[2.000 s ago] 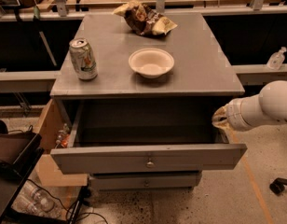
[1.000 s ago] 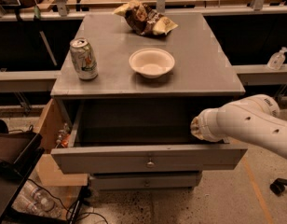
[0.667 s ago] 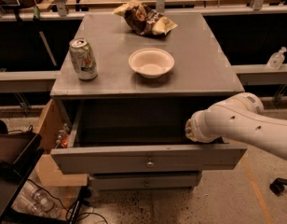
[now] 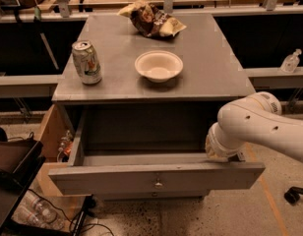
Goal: Open top drawer
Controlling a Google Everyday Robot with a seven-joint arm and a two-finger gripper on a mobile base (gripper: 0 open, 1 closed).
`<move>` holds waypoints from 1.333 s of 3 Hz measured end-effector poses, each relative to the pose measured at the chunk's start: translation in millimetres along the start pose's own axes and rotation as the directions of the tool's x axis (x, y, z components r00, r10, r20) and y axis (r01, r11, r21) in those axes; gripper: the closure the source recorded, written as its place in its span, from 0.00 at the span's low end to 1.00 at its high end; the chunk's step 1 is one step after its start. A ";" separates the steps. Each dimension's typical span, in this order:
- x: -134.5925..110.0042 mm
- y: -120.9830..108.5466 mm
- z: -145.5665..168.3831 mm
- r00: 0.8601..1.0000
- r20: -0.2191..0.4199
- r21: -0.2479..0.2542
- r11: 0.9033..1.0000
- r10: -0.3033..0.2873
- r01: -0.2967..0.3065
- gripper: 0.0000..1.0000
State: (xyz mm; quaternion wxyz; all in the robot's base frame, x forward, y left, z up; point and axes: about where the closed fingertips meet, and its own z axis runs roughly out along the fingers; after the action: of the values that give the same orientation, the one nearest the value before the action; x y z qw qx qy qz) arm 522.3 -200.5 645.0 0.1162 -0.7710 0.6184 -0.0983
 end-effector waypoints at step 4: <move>4.4 73.3 -32.2 0.998 -0.039 -0.218 0.974 0.048 -0.055 1.00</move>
Offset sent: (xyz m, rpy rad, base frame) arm -0.2044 -0.0494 0.0551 -0.2371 0.5014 -0.1449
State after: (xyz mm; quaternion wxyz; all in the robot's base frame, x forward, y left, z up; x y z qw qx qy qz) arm 445.5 -222.0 653.7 0.0229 -0.7611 0.6471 -0.0394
